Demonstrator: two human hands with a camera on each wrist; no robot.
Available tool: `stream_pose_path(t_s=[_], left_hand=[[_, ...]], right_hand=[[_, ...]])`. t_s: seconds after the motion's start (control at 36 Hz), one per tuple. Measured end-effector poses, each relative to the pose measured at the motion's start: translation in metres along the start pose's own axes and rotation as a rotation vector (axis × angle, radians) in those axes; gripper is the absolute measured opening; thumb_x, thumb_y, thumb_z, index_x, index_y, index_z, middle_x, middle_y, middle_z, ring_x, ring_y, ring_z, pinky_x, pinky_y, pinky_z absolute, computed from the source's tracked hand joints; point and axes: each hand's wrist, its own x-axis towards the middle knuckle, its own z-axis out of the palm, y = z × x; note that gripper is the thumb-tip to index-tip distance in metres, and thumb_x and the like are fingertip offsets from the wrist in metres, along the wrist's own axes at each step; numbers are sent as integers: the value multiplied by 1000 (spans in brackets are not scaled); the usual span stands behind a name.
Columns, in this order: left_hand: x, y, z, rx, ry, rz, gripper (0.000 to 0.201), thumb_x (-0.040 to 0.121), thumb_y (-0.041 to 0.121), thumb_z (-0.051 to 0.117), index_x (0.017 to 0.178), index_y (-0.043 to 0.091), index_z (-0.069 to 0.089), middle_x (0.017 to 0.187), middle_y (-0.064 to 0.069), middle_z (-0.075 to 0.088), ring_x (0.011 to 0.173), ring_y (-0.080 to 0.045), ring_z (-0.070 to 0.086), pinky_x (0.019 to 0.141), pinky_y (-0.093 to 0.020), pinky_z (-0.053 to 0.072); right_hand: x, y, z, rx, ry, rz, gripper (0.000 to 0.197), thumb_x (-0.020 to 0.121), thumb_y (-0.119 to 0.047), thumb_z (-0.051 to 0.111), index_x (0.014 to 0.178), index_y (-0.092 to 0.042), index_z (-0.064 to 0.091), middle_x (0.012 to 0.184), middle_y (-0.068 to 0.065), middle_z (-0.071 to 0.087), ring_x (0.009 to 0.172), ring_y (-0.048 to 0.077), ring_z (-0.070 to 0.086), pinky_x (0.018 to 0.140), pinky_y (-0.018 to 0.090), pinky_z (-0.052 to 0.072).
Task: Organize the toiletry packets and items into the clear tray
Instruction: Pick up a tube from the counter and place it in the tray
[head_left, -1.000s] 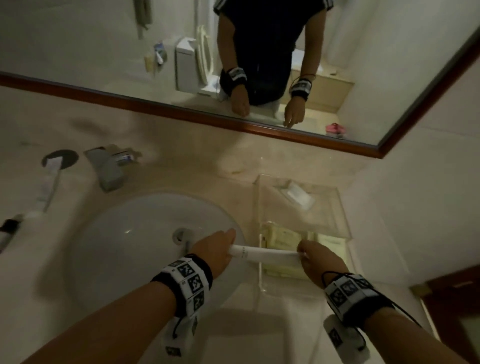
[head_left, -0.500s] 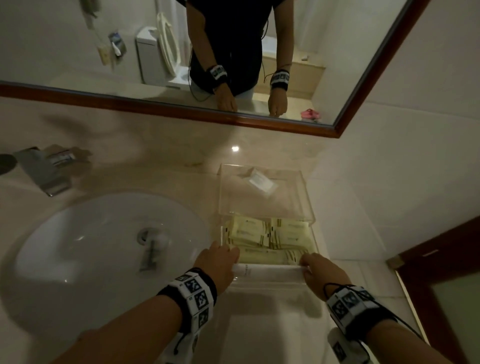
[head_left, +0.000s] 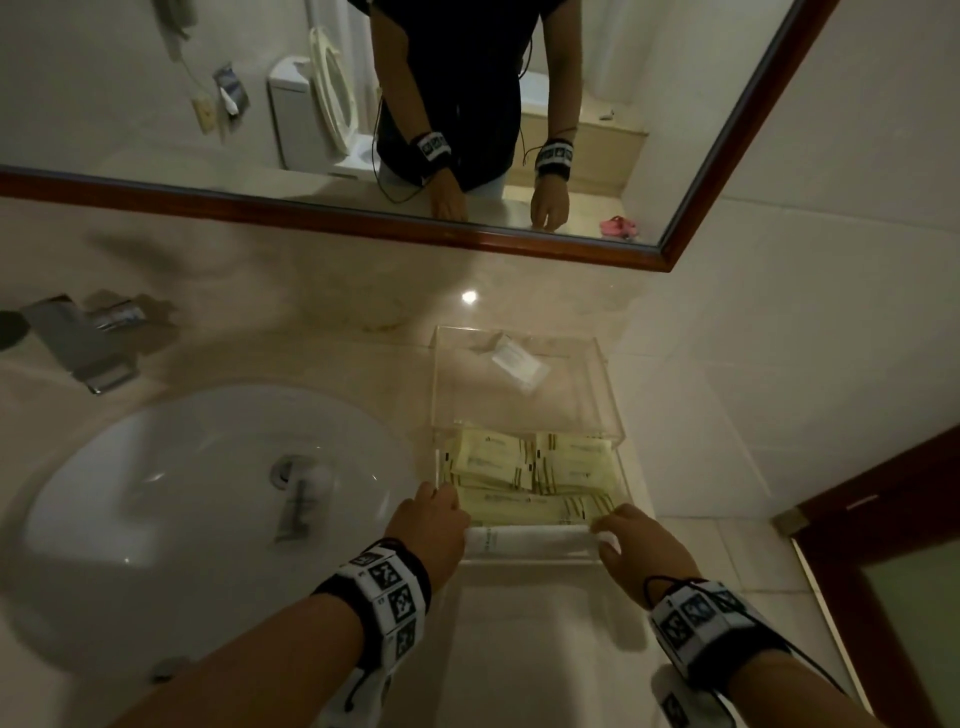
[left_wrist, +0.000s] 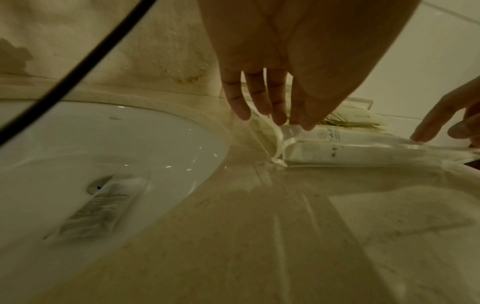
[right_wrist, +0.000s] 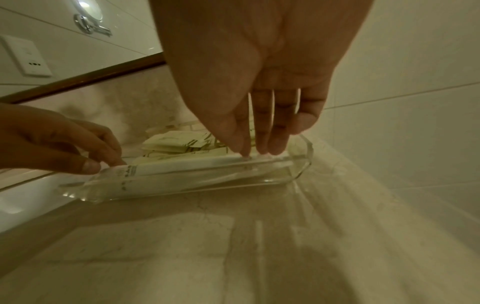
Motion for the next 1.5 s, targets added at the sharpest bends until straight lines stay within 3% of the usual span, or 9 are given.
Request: stream_pose_path(t_s=[0.11, 0.31, 0.47, 0.61, 0.72, 1.0, 1.08, 1.28, 1.5], left_hand=[[0, 2, 0, -50, -1, 27, 35, 96, 15, 38, 129, 19, 52, 131, -5, 45, 122, -26, 39, 96, -37, 40], [-9, -3, -15, -42, -62, 21, 35, 96, 17, 38, 129, 19, 47, 134, -5, 49, 125, -27, 40, 101, -38, 35], [-17, -22, -41, -76, -42, -46, 37, 96, 26, 42, 132, 22, 48, 138, -4, 49, 125, -26, 44, 104, -38, 35], [-36, -56, -61, -101, -7, -139, 35, 97, 30, 40, 129, 21, 50, 134, -5, 51, 121, -26, 47, 100, -37, 37], [-58, -90, -74, -152, 4, -241, 35, 98, 31, 39, 131, 22, 48, 134, -5, 49, 123, -27, 45, 103, -38, 34], [-126, -191, -89, -284, 96, -501, 34, 98, 34, 41, 129, 24, 49, 135, -4, 48, 125, -26, 44, 109, -39, 34], [-152, -236, -82, -324, 117, -580, 34, 98, 34, 41, 129, 23, 48, 135, -5, 47, 124, -27, 44, 107, -38, 35], [-198, -329, -67, -364, 155, -747, 37, 96, 35, 44, 130, 22, 47, 134, -6, 46, 122, -29, 46, 101, -38, 40], [-216, -421, -45, -385, 139, -881, 39, 96, 32, 44, 132, 19, 45, 131, -7, 46, 119, -28, 47, 99, -39, 41]], right_hand=[[-2, -2, -1, -110, -79, 79, 34, 95, -33, 41, 119, -20, 60, 124, 2, 57, 113, 19, 56, 93, 29, 46], [-3, -13, -18, -115, -82, 48, 27, 94, -29, 41, 112, -24, 61, 121, 0, 59, 111, 18, 56, 91, 29, 47], [8, -45, -44, -146, -63, -2, 26, 94, -30, 38, 105, -23, 61, 114, 2, 62, 101, 22, 60, 75, 27, 44], [22, -86, -60, -144, -64, -89, 27, 94, -29, 42, 110, -23, 63, 117, 2, 63, 104, 23, 60, 84, 31, 49], [32, -129, -62, -141, -53, -170, 29, 95, -29, 41, 114, -24, 62, 119, 2, 63, 103, 23, 61, 87, 32, 52], [45, -261, -45, -171, -133, -386, 30, 92, -22, 38, 109, -28, 62, 116, 2, 62, 99, 23, 60, 73, 26, 44], [47, -314, -33, -178, -151, -464, 30, 93, -23, 36, 110, -27, 61, 115, 2, 62, 98, 23, 60, 79, 30, 50], [47, -433, -8, -214, -201, -577, 29, 94, -20, 39, 111, -21, 62, 116, 3, 62, 105, 23, 59, 89, 31, 47], [59, -550, 33, -193, -201, -659, 24, 91, -23, 43, 109, -29, 59, 119, -2, 61, 106, 18, 59, 93, 32, 48]])
